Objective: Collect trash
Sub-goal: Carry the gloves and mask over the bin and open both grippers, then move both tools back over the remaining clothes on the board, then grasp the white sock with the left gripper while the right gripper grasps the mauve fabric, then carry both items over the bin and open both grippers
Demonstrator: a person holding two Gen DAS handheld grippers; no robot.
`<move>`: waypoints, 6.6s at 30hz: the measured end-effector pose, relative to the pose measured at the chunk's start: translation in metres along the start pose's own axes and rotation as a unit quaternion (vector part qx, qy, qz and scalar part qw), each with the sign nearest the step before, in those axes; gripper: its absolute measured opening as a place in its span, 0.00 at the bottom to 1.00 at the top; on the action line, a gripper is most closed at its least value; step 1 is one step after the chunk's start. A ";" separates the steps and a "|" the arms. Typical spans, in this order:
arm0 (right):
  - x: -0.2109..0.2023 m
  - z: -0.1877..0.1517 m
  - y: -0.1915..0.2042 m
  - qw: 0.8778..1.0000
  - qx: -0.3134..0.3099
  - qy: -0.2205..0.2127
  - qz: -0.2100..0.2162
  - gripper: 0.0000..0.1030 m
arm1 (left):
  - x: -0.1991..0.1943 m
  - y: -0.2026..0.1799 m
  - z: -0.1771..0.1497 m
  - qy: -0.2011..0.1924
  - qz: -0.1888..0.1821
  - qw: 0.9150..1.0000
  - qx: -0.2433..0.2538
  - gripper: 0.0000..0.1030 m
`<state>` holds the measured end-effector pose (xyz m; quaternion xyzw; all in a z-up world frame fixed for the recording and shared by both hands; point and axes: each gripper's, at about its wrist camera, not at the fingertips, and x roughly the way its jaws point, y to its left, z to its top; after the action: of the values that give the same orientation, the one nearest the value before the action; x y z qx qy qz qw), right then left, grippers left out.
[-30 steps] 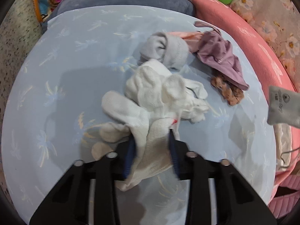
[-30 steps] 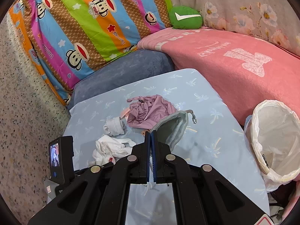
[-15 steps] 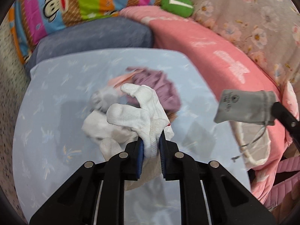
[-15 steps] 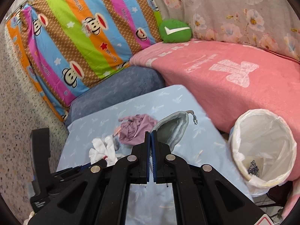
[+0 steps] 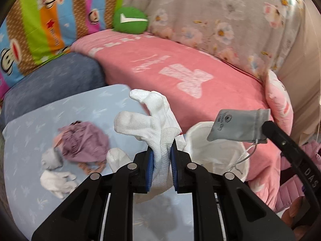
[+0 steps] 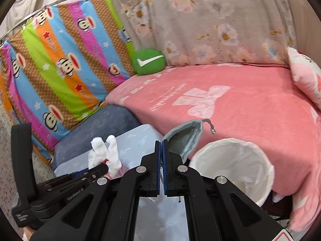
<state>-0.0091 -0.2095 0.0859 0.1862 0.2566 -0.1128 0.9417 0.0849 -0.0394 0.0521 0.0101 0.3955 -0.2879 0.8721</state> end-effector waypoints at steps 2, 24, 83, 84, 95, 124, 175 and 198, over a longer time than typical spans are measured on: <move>-0.004 0.003 -0.019 1.000 0.010 -0.004 -0.013 0.02 | 0.005 -0.020 0.005 -0.001 -0.019 1.000 0.017 0.15; -0.012 0.004 -0.117 0.995 0.072 -0.013 -0.068 0.02 | 0.054 -0.113 0.017 0.025 -0.076 0.995 0.066 0.66; 0.079 -0.084 0.093 0.989 -0.071 0.124 0.041 0.57 | 0.010 0.156 -0.068 0.042 0.176 0.972 -0.151 0.82; 0.083 -0.088 0.098 0.988 -0.074 0.128 0.042 0.57 | 0.011 0.164 -0.072 0.047 0.185 0.969 -0.158 0.82; 0.121 -0.118 0.148 0.980 -0.095 0.166 0.058 0.57 | 0.027 0.248 -0.106 0.098 0.192 0.943 -0.255 0.82; 0.235 -0.134 0.241 0.962 -0.138 0.218 0.090 0.57 | 0.003 0.253 -0.077 0.046 0.154 0.958 -0.236 0.17; 0.014 -0.012 -0.037 0.999 0.043 0.012 -0.018 0.01 | 0.015 -0.034 -0.003 0.016 -0.010 1.000 0.023 0.17; -0.005 -0.012 -0.136 0.993 0.104 -0.002 -0.064 0.01 | 0.052 -0.127 0.002 0.027 -0.044 0.995 0.086 0.65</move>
<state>-0.0602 -0.3274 0.0389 0.2658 0.2531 -0.1988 0.9087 0.0484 -0.1711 0.0440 0.0752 0.3931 -0.3584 0.8434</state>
